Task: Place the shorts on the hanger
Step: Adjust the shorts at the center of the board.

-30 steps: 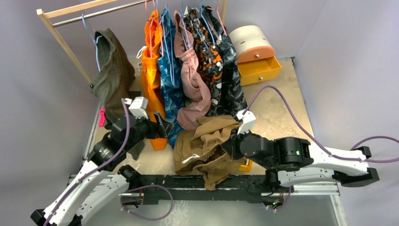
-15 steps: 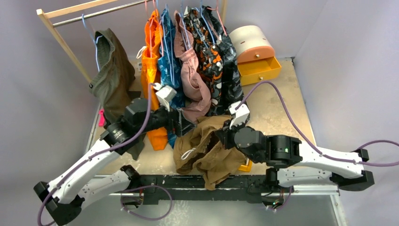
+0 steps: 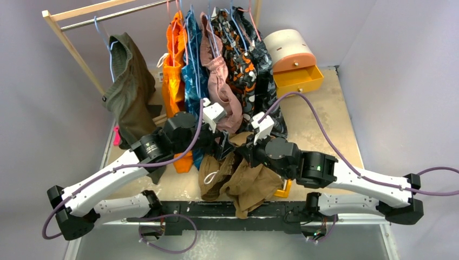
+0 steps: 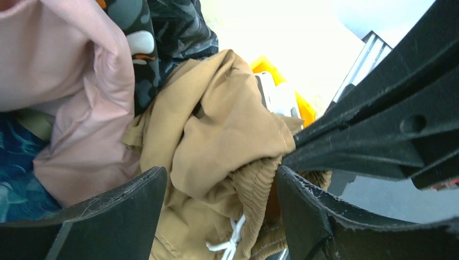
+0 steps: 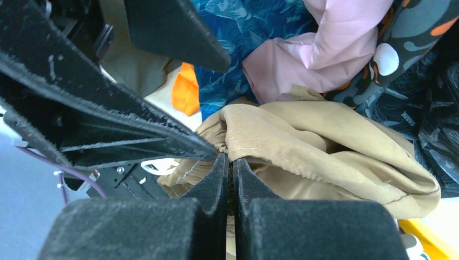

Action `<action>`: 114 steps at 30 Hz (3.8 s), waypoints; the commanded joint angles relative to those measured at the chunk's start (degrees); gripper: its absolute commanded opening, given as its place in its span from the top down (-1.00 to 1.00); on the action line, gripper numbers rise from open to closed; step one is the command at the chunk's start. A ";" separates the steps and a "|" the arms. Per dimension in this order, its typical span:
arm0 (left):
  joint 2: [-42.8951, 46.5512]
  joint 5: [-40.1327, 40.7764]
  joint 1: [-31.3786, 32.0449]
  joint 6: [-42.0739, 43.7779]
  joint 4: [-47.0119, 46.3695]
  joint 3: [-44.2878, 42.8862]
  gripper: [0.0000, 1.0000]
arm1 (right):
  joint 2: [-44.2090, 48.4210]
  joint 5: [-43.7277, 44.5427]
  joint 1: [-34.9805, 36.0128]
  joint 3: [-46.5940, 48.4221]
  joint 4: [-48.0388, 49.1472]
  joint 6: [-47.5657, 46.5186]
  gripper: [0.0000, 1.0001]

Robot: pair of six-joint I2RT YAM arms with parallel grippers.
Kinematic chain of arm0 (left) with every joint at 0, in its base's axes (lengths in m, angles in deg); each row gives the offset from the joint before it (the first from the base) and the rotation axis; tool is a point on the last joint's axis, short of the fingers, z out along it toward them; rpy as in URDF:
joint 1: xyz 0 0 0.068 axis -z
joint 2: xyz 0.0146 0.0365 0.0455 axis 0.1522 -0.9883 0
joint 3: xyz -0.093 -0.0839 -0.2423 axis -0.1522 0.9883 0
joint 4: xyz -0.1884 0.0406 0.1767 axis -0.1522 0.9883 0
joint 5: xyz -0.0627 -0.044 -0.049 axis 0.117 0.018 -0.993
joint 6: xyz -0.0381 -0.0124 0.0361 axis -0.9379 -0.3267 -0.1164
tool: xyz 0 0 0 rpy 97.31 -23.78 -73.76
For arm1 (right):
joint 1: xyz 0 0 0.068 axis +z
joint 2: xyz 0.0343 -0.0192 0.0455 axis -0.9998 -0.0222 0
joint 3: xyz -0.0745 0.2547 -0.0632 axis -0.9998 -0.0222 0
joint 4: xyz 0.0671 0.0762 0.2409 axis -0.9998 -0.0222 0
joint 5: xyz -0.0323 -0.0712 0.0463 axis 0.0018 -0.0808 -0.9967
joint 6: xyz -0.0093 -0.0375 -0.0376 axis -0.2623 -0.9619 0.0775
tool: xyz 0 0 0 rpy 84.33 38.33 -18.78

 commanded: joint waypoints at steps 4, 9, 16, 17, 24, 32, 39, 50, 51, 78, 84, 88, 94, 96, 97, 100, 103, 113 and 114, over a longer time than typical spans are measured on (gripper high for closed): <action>-3.04 2.00 1.41 4.49 0.28 -5.29 -0.30 | 0.81 -2.19 -0.39 1.79 4.38 -2.87 1.00; -3.57 2.67 2.20 5.70 2.73 -5.69 -0.47 | 1.32 -1.54 -0.44 2.63 3.77 -3.77 1.00; -2.14 -1.00 2.48 5.03 3.46 -4.85 -0.67 | 1.35 -1.18 -0.48 3.03 3.41 -4.84 1.00; -2.34 -1.51 2.55 4.99 3.48 -4.83 -0.67 | 1.28 -1.28 -0.48 2.97 3.85 -5.01 1.00; -4.97 0.06 3.15 5.42 4.59 -5.41 -0.15 | -0.33 -2.24 -0.48 3.97 6.11 -6.89 1.00; -2.70 5.94 3.12 4.18 1.08 -4.54 0.90 | 0.60 -3.63 -0.48 4.12 7.14 -7.81 1.00; 3.27 18.35 3.12 -2.26 -5.83 -4.88 1.00 | 3.77 -4.72 -0.48 4.22 7.20 -6.33 -0.44; 6.03 33.92 3.15 -14.34 -12.36 -7.82 1.00 | 2.65 -18.32 -0.40 0.06 9.36 -3.89 -0.42; 6.10 35.22 3.10 -15.32 -12.72 -8.19 1.00 | 1.77 -19.16 -0.35 -0.64 10.21 -3.32 -0.40; 6.13 39.33 3.15 -19.57 -15.26 -12.91 1.00 | -15.78 16.90 5.32 0.59 12.75 13.20 0.49; 7.56 39.17 3.15 -18.16 -12.08 -17.76 1.00 | -1.75 12.48 5.30 4.29 24.63 -12.74 1.00; 8.24 38.16 3.15 -16.69 -8.94 -23.61 1.00 | -0.23 5.72 5.32 19.16 21.79 -24.99 1.00; 13.24 37.43 3.15 -18.16 -7.85 -25.12 1.00 | -1.68 0.08 5.32 29.39 22.79 -33.08 1.00; 15.71 37.89 3.15 -19.41 -8.47 -22.41 1.00 | -1.33 3.07 5.30 25.17 26.26 -34.36 1.00; 16.89 38.12 3.15 -20.03 -8.46 -21.02 1.00 | -1.47 3.99 5.32 23.55 27.05 -34.47 1.00; 18.78 37.55 3.12 -21.63 -6.19 -18.64 1.00 | -2.89 3.97 5.28 22.40 26.70 -34.52 1.00; 18.79 34.68 3.05 -22.93 -3.81 -18.05 1.00 | -4.64 2.05 5.30 26.38 25.39 -35.54 1.00; 22.84 33.27 3.04 -31.33 2.37 -1.40 1.00 | -6.31 2.05 -2.07 15.02 22.73 -27.89 1.00; 23.06 34.74 3.01 -31.71 4.08 -0.60 1.00 | -5.94 1.49 -3.84 12.64 22.74 -25.97 1.00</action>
